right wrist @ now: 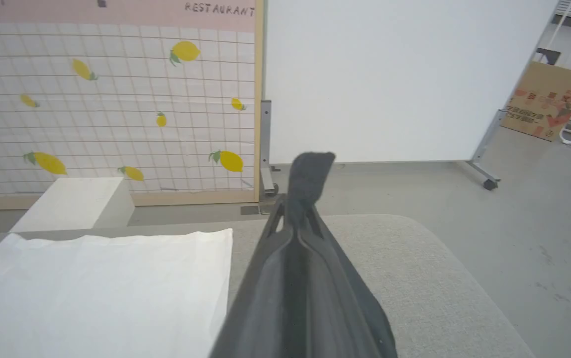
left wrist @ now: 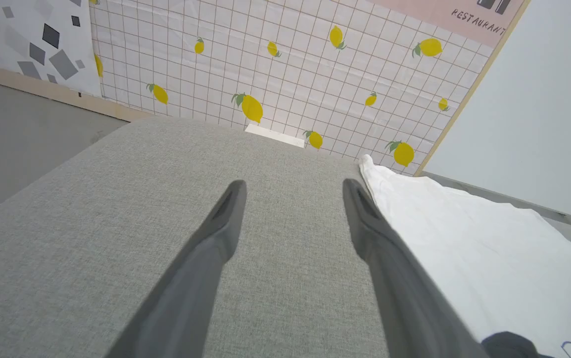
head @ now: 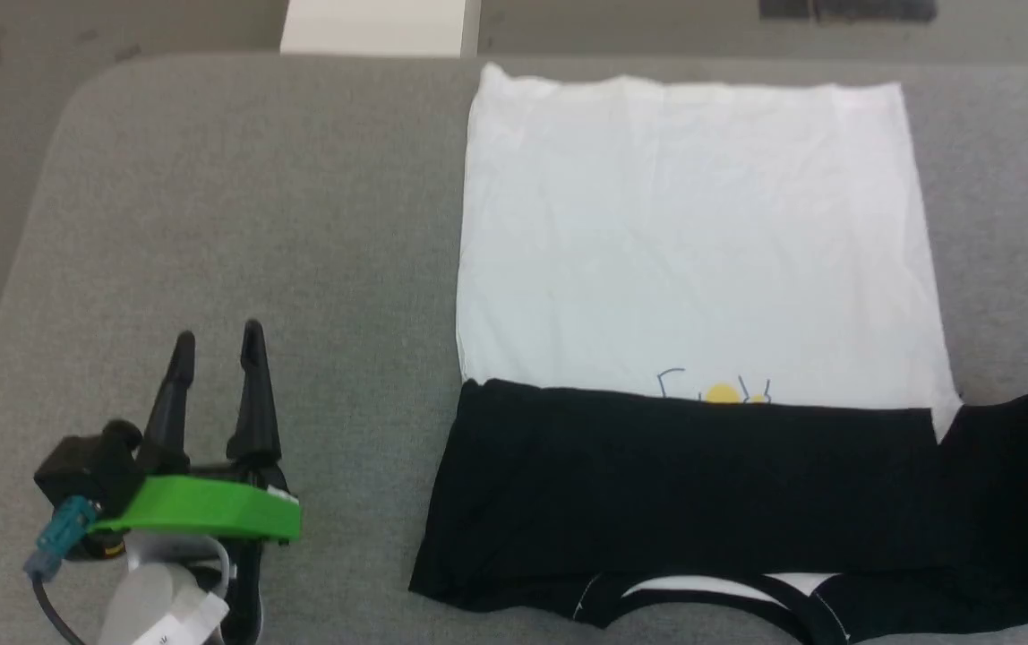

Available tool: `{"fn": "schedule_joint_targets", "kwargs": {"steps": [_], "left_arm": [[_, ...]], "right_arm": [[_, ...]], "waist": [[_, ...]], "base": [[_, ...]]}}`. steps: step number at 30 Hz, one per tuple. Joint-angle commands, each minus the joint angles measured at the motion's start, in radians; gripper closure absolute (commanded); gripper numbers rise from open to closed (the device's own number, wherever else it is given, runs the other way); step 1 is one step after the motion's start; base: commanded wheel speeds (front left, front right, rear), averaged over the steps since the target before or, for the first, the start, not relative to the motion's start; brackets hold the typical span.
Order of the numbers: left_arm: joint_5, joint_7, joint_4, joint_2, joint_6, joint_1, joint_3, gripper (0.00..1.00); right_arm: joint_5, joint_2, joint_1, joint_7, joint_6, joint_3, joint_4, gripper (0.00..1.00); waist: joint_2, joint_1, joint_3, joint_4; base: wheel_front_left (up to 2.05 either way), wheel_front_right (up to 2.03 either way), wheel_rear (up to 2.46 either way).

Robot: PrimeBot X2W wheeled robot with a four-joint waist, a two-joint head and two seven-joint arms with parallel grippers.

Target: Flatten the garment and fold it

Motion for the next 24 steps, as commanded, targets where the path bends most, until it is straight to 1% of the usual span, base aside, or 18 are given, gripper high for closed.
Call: {"fn": "schedule_joint_targets", "kwargs": {"steps": [1,3,5,7,9,12,16,20,24], "left_arm": [[0.005,-0.005,0.005,-0.003,-0.005,0.021,-0.001,0.00],[0.004,-0.005,0.007,-0.003,-0.005,0.034,-0.001,0.00],[0.002,-0.005,0.007,-0.002,-0.006,0.045,0.000,0.00],[-0.001,-0.005,0.005,-0.001,-0.006,0.053,0.003,0.00],[-0.002,-0.005,0.004,-0.002,-0.006,0.058,0.004,0.00],[-0.004,-0.005,0.004,-0.002,-0.006,0.061,0.001,0.00],[-0.007,-0.005,0.001,-0.002,-0.006,0.059,-0.001,0.00],[-0.010,-0.005,0.000,-0.002,-0.006,0.054,-0.005,0.00],[-0.012,-0.005,0.001,-0.005,-0.006,0.046,-0.008,0.00]], "right_arm": [[0.007,0.022,0.043,0.016,-0.002,0.035,-0.045,1.00],[0.006,0.044,0.102,0.035,-0.002,0.105,-0.101,1.00],[0.011,0.062,0.152,0.046,-0.002,0.186,-0.127,1.00],[0.017,0.080,0.186,0.045,-0.002,0.269,-0.128,1.00],[0.007,0.094,0.204,0.039,-0.002,0.352,-0.103,1.00],[0.007,0.102,0.217,0.022,-0.002,0.479,-0.029,1.00],[0.054,0.104,0.212,-0.016,-0.002,0.634,0.099,1.00],[0.085,0.104,0.189,-0.051,-0.002,0.743,0.254,1.00],[0.101,0.104,0.148,-0.083,-0.002,0.822,0.416,1.00]], "waist": [[0.0000,0.0001,-0.080,-0.017],[0.0000,0.0001,-0.096,-0.020],[0.0000,0.0001,-0.106,-0.022],[0.0000,0.0001,-0.111,-0.023],[0.0000,0.0001,-0.114,-0.024],[0.0000,0.0001,-0.116,-0.020],[0.0000,0.0001,-0.113,-0.012],[0.0000,0.0001,-0.103,-0.001],[0.0000,0.0001,-0.090,0.010]], "base": [[0.00,0.00,0.00],[0.00,0.00,0.00],[0.00,0.00,0.00],[0.00,0.00,0.00],[0.00,0.00,0.00],[0.00,0.00,0.00],[0.00,0.00,0.00],[0.00,0.00,0.00],[0.00,0.00,0.00]]}}
